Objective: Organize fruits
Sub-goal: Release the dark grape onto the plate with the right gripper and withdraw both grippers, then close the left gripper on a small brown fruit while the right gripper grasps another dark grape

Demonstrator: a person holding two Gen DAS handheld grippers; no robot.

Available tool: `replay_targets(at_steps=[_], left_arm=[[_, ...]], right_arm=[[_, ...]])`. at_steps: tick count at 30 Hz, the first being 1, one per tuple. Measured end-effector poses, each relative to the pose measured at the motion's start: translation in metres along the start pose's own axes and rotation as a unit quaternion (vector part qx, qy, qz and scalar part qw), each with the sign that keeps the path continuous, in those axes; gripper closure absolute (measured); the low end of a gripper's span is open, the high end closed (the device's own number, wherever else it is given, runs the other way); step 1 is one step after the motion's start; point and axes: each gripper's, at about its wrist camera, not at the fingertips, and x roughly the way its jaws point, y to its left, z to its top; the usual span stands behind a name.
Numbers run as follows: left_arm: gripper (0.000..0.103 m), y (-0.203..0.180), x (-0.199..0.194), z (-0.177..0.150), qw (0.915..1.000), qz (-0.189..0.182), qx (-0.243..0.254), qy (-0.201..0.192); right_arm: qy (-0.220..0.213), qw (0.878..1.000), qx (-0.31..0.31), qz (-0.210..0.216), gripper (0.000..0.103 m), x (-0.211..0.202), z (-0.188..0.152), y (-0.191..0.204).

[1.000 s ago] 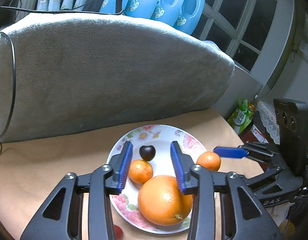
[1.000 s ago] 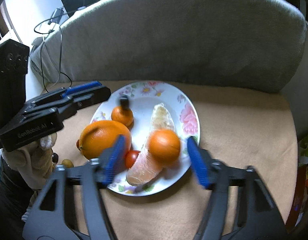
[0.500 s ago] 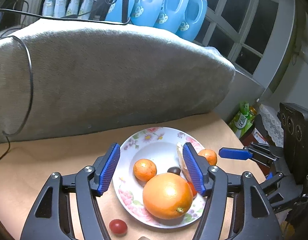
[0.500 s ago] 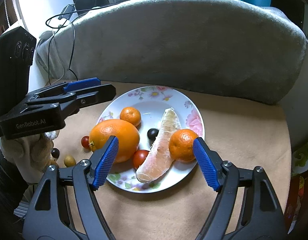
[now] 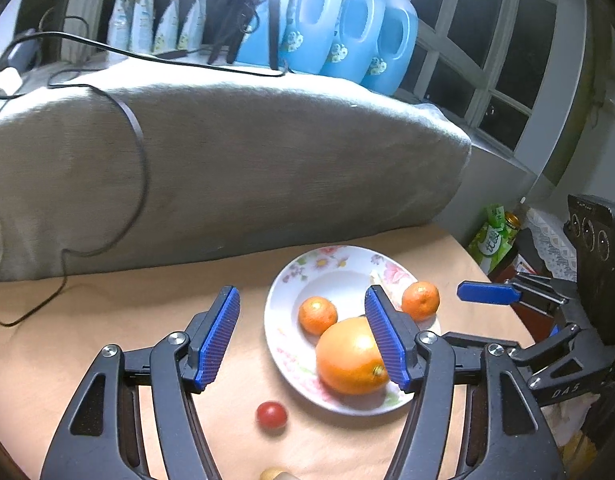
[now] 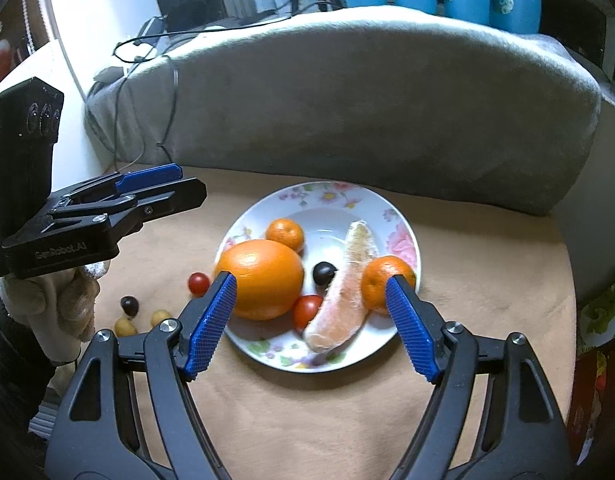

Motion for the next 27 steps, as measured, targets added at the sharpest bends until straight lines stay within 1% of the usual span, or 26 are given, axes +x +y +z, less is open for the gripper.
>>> replay_targets(at_steps=[10, 16, 21, 27], left_arm=[[0.038, 0.024, -0.034, -0.022, 0.9994, 0.031, -0.010, -0.005], [0.038, 0.037, -0.052, -0.044, 0.9988, 0.046, -0.016, -0.002], [0.039, 0.046, -0.062, -0.065, 0.9983, 0.053, -0.021, 0.010], [0.060, 0.054, -0.067, -0.088, 0.9977, 0.057, -0.023, 0.029]], right_arm=[[0.003, 0.999, -0.023, 0.029, 0.024, -0.004, -0.006, 0.033], [0.015, 0.998, -0.038, 0.051, 0.024, 0.003, -0.010, 0.056], [0.027, 0.995, -0.062, 0.067, 0.024, 0.011, -0.016, 0.076], [0.045, 0.992, -0.075, 0.088, 0.024, 0.024, -0.021, 0.095]])
